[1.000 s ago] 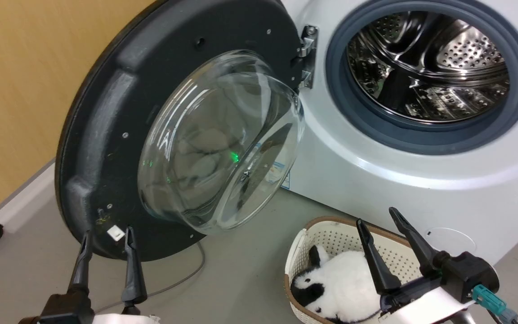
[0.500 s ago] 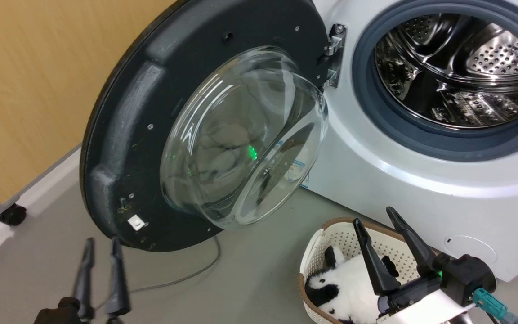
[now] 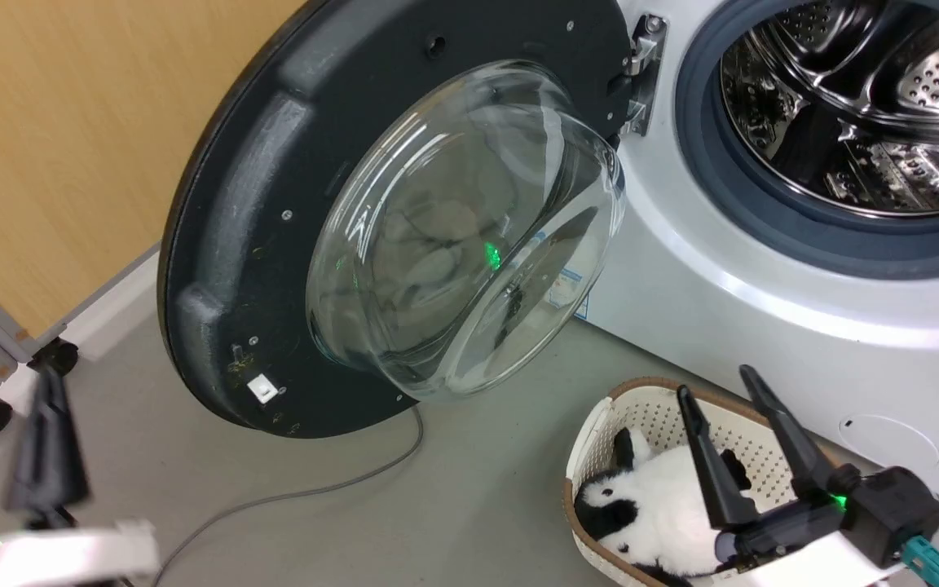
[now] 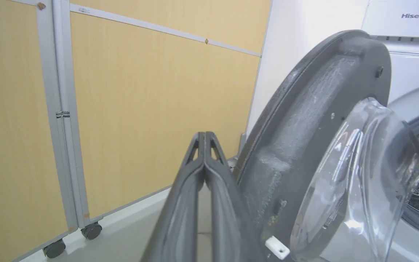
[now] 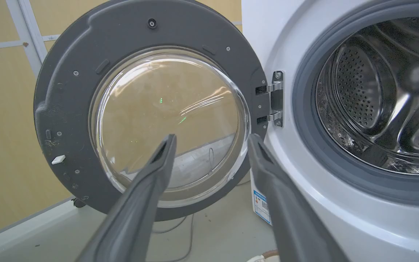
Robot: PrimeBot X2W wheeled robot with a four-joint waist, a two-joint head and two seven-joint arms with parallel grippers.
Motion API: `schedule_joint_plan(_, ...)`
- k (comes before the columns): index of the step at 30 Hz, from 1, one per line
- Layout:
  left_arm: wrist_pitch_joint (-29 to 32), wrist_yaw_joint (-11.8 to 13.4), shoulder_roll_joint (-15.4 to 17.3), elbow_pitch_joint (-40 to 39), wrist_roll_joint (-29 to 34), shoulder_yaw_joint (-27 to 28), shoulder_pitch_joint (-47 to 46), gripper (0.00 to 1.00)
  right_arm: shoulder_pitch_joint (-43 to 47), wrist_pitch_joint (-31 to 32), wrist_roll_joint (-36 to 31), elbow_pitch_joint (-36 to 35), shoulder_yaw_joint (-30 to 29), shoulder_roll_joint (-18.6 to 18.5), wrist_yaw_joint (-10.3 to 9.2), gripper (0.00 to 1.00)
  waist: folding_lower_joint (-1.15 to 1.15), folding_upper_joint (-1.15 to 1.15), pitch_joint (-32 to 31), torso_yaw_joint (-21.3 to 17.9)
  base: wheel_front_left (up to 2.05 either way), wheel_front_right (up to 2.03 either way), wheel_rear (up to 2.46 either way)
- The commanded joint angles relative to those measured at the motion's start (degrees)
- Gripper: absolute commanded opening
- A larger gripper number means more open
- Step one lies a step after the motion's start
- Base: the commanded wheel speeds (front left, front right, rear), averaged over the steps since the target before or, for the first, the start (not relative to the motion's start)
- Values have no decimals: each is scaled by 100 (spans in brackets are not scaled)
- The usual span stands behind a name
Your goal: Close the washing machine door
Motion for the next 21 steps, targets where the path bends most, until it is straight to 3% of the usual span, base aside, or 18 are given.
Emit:
schedule_joint_plan(1,-6,-93,225,276,-251,118,-360,0,96,-26,-48,-81,-66,-36,-4,100,0,0,47,-10,0,0,0)
schedule_joint_plan(11,1182,-259,1152,1631,-2354,535,-2212,0,64,-26,-169,-255,-94,-91,-4,100,0,0,331,-157,0,0,0)
schedule_joint_plan(16,2366,-253,1297,2430,-3709,757,-2960,0,-17,-26,-195,-342,-110,-161,-4,100,0,0,503,-245,0,0,0)
schedule_joint_plan(21,3117,71,1259,3142,-4561,1056,-3425,0,-63,-26,-204,-359,-124,-163,-4,100,0,0,608,-305,0,0,0)
